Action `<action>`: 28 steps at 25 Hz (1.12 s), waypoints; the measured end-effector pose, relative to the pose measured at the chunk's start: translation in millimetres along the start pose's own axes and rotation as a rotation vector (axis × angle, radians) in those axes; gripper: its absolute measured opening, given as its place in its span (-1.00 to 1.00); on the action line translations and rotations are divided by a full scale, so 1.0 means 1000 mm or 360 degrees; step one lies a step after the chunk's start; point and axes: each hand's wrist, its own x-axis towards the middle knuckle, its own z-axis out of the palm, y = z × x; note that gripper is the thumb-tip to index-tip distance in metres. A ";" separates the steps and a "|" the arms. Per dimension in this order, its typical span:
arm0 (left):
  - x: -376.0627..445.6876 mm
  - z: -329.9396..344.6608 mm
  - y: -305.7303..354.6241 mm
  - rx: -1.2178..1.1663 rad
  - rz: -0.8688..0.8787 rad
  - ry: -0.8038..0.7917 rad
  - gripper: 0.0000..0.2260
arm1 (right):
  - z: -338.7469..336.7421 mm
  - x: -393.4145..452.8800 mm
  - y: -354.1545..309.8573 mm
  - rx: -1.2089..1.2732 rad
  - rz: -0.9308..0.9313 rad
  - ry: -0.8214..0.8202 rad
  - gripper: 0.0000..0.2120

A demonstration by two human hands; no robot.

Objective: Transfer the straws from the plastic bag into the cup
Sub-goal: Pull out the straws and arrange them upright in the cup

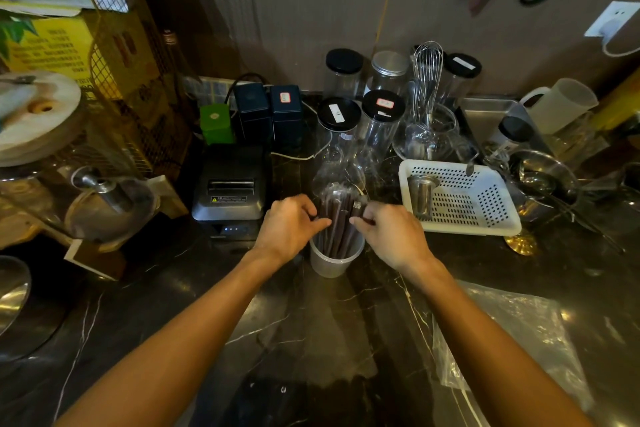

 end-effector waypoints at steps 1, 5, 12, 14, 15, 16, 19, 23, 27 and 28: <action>0.001 0.000 0.001 0.0004 -0.0014 -0.0001 -0.63 | 0.001 -0.001 -0.002 0.0006 0.0004 0.0083 -0.73; 0.009 0.002 0.004 0.0021 -0.0008 -0.0069 -0.51 | 0.007 0.000 0.003 0.0304 0.0310 0.0187 -0.64; 0.018 0.005 0.003 -0.0009 0.0129 -0.0257 -0.93 | 0.018 0.016 0.006 0.0862 0.0227 -0.0183 -0.77; 0.021 0.006 0.002 0.0028 0.0151 -0.0309 -0.90 | 0.020 0.021 0.005 0.0847 0.0183 -0.0189 -0.88; 0.021 0.006 0.002 0.0060 0.0182 -0.0325 -0.90 | 0.020 0.024 0.005 0.0819 0.0172 -0.0197 -0.89; 0.023 0.005 0.001 0.0085 0.0204 -0.0342 -0.89 | 0.020 0.027 0.005 0.0793 0.0161 -0.0209 -0.89; 0.030 -0.003 0.000 0.0118 0.0228 -0.0447 -0.88 | 0.011 0.036 0.007 0.0687 0.0038 -0.0308 -0.87; 0.044 -0.015 0.001 0.0251 0.0247 -0.0630 -0.88 | -0.003 0.053 0.011 0.0626 -0.0037 -0.0531 -0.87; 0.041 -0.011 -0.003 0.0104 0.0224 -0.0562 -0.90 | 0.000 0.055 0.013 0.0626 -0.0002 -0.0606 -0.86; 0.039 -0.010 -0.005 0.0024 0.0217 -0.0518 -0.77 | 0.002 0.055 0.013 0.0627 0.0020 -0.0582 -0.84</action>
